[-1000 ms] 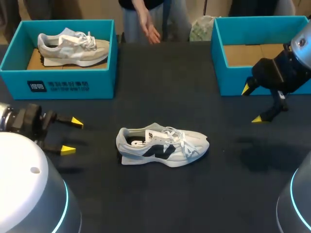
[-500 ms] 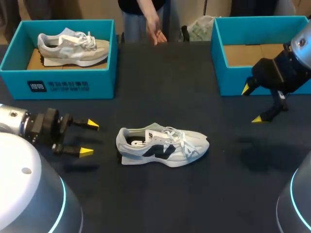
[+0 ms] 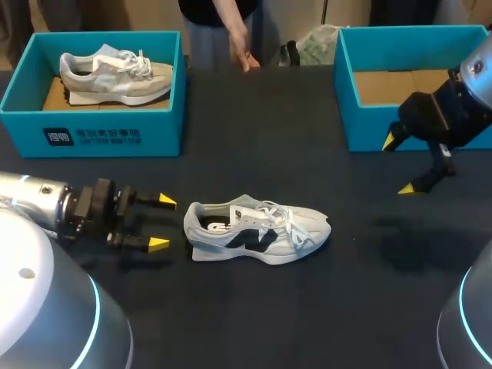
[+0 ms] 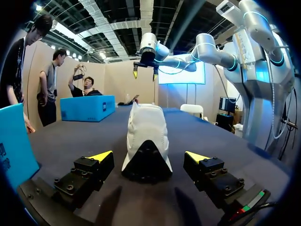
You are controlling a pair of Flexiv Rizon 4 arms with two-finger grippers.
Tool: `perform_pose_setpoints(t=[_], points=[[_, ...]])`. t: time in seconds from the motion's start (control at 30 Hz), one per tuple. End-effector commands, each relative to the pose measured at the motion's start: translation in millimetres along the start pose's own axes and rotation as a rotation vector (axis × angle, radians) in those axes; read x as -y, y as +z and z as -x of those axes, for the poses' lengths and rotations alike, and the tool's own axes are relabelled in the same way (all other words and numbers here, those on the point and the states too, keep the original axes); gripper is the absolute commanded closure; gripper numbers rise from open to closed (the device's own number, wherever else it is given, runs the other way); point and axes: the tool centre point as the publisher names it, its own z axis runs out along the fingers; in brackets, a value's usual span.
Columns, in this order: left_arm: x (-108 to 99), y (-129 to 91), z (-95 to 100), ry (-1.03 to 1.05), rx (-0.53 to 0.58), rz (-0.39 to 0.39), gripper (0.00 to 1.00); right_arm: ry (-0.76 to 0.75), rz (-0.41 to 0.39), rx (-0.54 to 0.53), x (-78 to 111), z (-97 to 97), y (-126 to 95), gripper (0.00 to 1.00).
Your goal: Take the shoe out of the shoebox, open the shoe tongue, remove and reinsert the insole, then place the shoe into the shoebox
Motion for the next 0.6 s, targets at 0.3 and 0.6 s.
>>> perform_pose_setpoints(t=[0.3,0.6], points=[[-0.4,-0.6,0.4,0.000,-0.001,0.000,0.00,0.000,-0.002,0.001,0.0,-0.1,1.2,0.00],[4.7,1.0,-5.5,0.029,0.014,0.055,0.00,0.000,-0.002,0.001,0.0,-0.1,1.2,0.00]])
